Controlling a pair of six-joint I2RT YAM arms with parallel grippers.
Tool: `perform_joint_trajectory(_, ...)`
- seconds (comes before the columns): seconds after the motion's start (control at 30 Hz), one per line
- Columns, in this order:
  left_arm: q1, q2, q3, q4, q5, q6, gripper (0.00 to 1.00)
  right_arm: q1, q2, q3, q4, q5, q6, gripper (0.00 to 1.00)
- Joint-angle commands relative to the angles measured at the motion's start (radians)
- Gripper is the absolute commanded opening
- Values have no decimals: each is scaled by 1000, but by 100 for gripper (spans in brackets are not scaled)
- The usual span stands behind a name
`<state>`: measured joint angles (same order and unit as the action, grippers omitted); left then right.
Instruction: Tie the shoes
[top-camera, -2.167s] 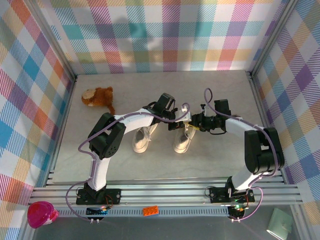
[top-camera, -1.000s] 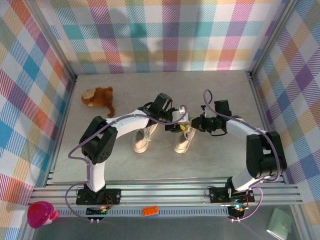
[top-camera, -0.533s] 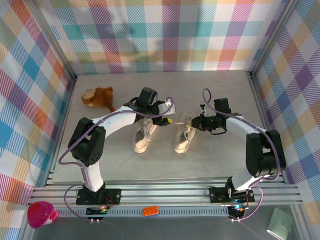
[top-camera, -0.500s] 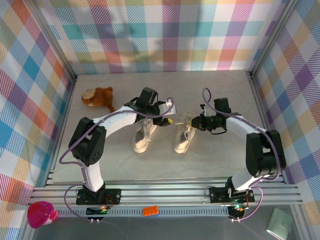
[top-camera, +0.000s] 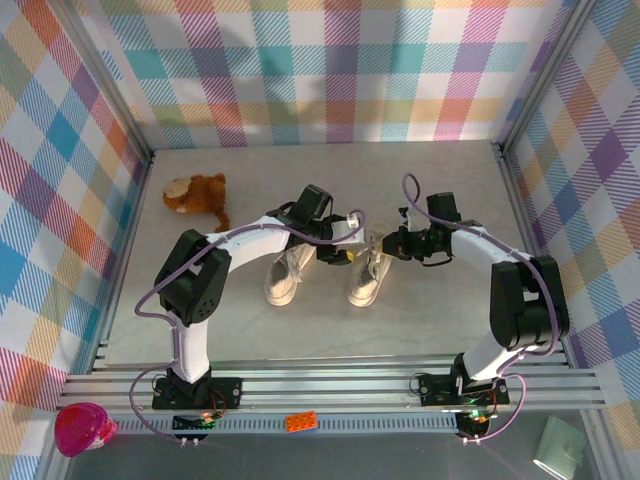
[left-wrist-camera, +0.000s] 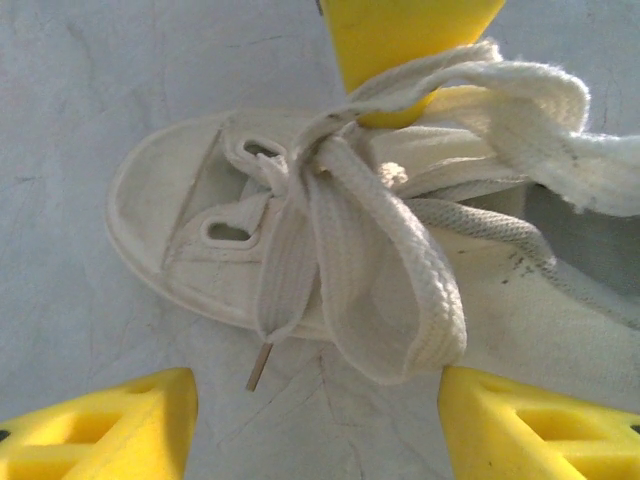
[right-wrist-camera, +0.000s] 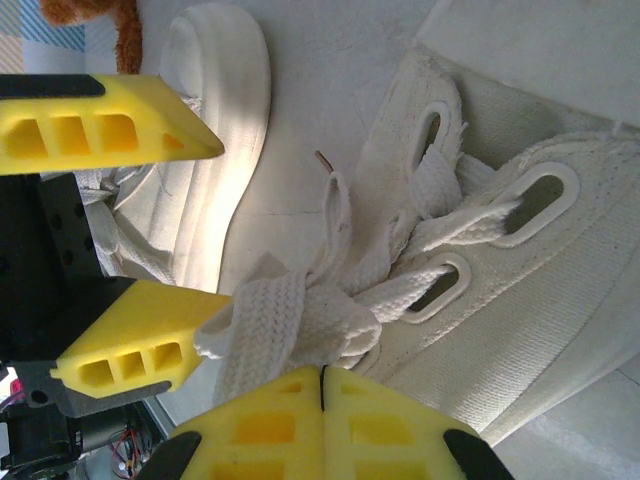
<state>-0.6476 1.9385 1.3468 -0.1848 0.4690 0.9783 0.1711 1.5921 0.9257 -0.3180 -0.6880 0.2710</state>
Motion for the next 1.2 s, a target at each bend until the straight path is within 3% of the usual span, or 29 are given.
perform_joint_trajectory(0.0,-10,29,30,-15,9,25,65,-1,12,26,-32,-4,-29,0)
perform_joint_trajectory(0.43,-23,5,-8,-24,-1,53,67,-1,28,43,-50,7,-31,0)
perform_joint_trajectory(0.63,-24,32,25,-21,-6,36,61,-1,26,49,-59,11,-37,0)
perform_joint_trajectory(0.73,-26,42,46,-33,6,24,53,-2,26,50,-62,12,-39,0)
perform_joint_trajectory(0.93,-32,11,32,-57,10,3,20,-1,33,61,-69,16,-46,0)
perform_joint_trajectory(1.17,-45,-86,-17,-154,-29,-46,0,-1,60,106,-108,36,-78,0)
